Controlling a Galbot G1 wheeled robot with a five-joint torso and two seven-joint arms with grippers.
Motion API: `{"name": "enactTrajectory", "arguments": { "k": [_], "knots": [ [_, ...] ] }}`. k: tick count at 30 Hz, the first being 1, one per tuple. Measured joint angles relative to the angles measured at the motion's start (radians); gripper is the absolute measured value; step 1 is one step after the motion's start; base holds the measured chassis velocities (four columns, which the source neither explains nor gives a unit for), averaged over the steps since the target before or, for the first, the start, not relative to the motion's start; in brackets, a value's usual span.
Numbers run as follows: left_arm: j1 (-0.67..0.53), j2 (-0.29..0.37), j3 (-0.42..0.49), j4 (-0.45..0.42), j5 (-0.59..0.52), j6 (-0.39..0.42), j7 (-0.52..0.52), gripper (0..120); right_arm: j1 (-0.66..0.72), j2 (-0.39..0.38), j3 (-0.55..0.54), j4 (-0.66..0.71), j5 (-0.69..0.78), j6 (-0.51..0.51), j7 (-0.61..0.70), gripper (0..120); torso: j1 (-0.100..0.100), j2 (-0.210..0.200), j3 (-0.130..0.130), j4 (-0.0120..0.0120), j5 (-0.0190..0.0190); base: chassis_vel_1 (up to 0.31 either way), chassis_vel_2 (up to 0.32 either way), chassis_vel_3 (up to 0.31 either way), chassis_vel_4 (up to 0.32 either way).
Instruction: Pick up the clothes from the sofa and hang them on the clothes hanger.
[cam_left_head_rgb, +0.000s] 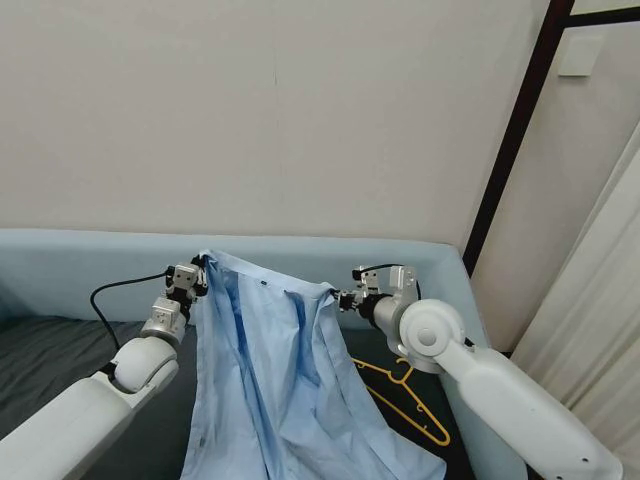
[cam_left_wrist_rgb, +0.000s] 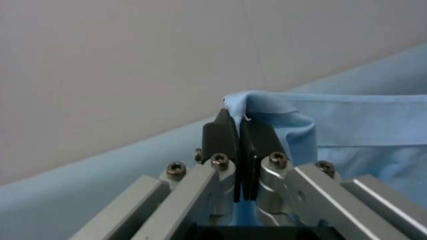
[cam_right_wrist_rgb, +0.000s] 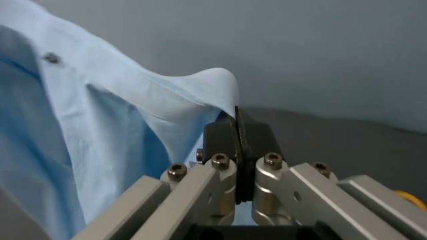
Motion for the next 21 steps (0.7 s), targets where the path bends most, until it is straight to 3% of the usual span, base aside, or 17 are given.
{"name": "enactTrajectory", "arguments": {
  "k": [5,7,21],
  "knots": [
    [0.004,-0.09,0.059,0.114,0.017,-0.053,0.02,0,-0.064,-0.02,0.042,-0.082,-0.095,0.006,-0.06,0,0.0,0.0,0.0,-0.001,-0.0001,0.0,0.0,0.0,0.0],
    [0.005,-0.116,0.074,0.151,0.017,-0.078,0.035,0,-0.071,-0.021,0.052,-0.11,-0.119,0.009,-0.086,0,0.0,0.0,0.0,0.0002,-0.0003,0.0,0.0,0.0,0.0],
    [0.02,-0.142,0.039,0.218,-0.015,-0.09,0.041,0,-0.024,0.058,-0.023,-0.262,-0.284,0.078,-0.187,0,0.0,0.0,0.0,0.0008,-0.0001,0.0,0.0,0.0,0.0]
  ]
}}
